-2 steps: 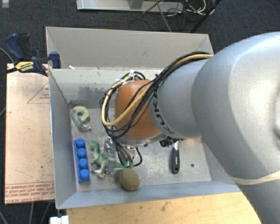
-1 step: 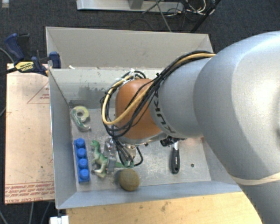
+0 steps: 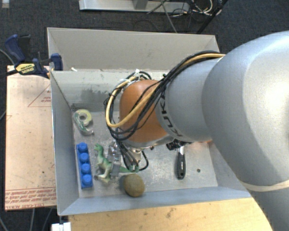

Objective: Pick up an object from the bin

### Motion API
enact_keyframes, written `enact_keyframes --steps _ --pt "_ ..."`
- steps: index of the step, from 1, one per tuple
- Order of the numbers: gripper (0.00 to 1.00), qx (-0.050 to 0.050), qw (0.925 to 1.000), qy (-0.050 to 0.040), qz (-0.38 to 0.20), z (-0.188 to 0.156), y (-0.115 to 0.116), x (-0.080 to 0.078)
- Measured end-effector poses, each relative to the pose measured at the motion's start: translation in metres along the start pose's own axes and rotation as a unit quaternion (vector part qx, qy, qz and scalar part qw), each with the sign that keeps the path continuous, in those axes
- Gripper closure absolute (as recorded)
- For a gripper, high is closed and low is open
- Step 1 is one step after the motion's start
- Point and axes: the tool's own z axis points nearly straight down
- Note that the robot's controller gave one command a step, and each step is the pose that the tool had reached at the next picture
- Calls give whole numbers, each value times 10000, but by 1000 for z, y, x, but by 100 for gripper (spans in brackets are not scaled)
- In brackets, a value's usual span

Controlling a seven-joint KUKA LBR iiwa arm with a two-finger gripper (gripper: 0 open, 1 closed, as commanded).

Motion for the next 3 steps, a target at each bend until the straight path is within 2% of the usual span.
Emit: enact_keyframes --steps 3 --pt "100 7 10000 13 -1 -41 0 1"
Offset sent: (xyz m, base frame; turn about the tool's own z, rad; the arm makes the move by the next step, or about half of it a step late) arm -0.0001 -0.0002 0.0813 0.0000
